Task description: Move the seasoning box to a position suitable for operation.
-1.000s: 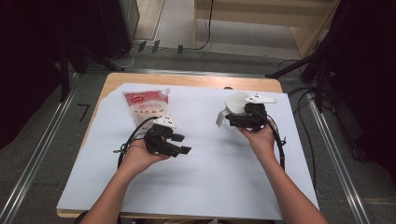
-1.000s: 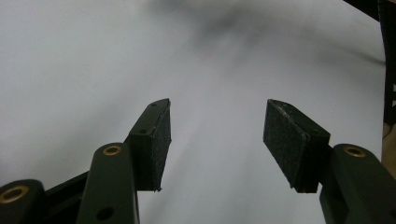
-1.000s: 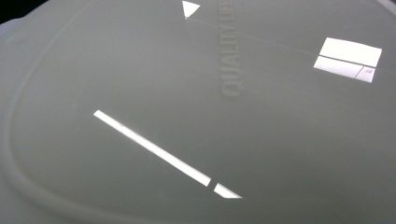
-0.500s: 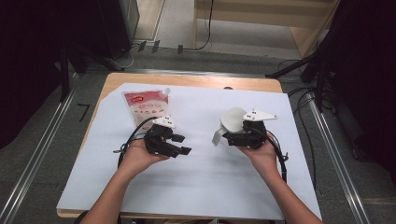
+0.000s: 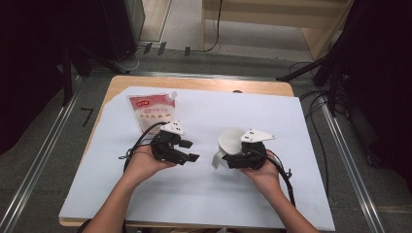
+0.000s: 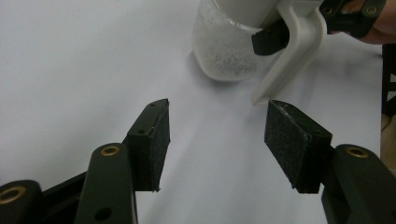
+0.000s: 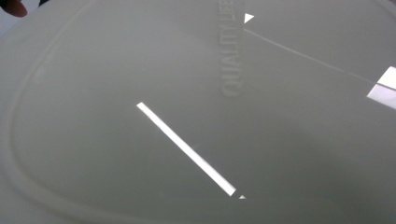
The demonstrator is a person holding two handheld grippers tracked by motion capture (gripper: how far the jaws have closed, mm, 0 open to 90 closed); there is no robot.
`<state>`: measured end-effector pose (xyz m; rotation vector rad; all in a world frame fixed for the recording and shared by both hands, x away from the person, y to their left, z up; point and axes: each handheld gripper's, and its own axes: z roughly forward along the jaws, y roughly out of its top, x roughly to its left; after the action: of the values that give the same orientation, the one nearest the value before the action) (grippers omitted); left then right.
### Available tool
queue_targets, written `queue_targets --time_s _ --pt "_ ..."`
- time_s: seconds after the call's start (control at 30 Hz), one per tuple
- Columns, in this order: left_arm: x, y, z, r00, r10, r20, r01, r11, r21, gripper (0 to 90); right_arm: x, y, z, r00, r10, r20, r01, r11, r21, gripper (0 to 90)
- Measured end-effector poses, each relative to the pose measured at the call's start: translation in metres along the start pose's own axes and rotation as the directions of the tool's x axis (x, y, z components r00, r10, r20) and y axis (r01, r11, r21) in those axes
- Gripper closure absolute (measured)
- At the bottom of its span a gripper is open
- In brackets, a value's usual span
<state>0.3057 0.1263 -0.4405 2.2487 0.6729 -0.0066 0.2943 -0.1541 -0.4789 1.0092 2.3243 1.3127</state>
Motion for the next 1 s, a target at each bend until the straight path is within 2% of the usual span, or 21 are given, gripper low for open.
queue_targets --time_s 0.1,0.37,0.4,0.47,0.5,0.57,0.67,0.83,0.93,0.97,1.0 --pt "-0.001 0.000 0.002 1.0000 -0.003 -0.002 0.003 1.0000 0.006 41.7 0.006 -0.001 0.007 0.9998 -0.017 -0.008 0.017 1.000 0.003 14.3" --pt "-0.001 0.001 0.003 1.0000 0.008 0.002 -0.008 0.9998 0.018 42.0 0.009 -0.008 0.016 0.9986 -0.049 -0.019 0.049 0.999 0.015 14.3" --pt "-0.002 0.000 0.003 1.0000 0.009 0.001 -0.009 0.9998 0.015 42.0 0.010 -0.010 0.016 0.9988 -0.045 -0.017 0.045 0.999 -0.004 14.3" --pt "-0.002 0.001 0.003 0.9999 0.011 -0.002 -0.011 0.9998 0.016 42.0 0.010 -0.010 0.016 0.9989 -0.043 -0.020 0.043 0.999 -0.007 14.3" --pt "-0.002 0.001 0.003 0.9999 0.013 -0.002 -0.013 0.9997 0.019 42.0 0.007 -0.012 0.016 0.9992 -0.021 -0.033 0.020 1.000 -0.013 14.1" --pt "-0.002 0.000 0.003 0.9999 0.012 0.000 -0.012 0.9998 0.016 42.0 0.005 -0.014 0.016 0.9988 -0.010 -0.049 0.009 1.000 -0.021 13.9" --pt "-0.002 0.001 0.004 0.9999 0.012 -0.003 -0.012 0.9998 0.016 42.0 0.006 -0.014 0.016 0.9989 -0.022 -0.041 0.021 1.000 -0.020 13.8" --pt "-0.002 0.001 0.004 0.9999 0.014 -0.004 -0.014 0.9998 0.015 42.0 0.006 -0.013 0.015 0.9994 -0.016 -0.030 0.016 1.000 -0.004 13.5" --pt "-0.001 0.001 0.002 0.9999 0.014 -0.007 -0.014 0.9998 0.013 41.9 0.009 -0.011 0.012 0.9993 -0.038 -0.005 0.038 0.999 0.021 13.2" --pt "-0.001 0.001 0.002 0.9999 0.006 -0.010 -0.006 0.9999 0.014 41.8 0.008 -0.010 0.010 0.9998 -0.014 -0.017 0.014 0.999 0.037 13.3" --pt "-0.001 0.001 0.002 0.9999 0.006 -0.010 -0.006 0.9999 0.014 41.8 0.008 -0.010 0.010 0.9998 -0.014 -0.017 0.014 0.999 0.037 13.3"
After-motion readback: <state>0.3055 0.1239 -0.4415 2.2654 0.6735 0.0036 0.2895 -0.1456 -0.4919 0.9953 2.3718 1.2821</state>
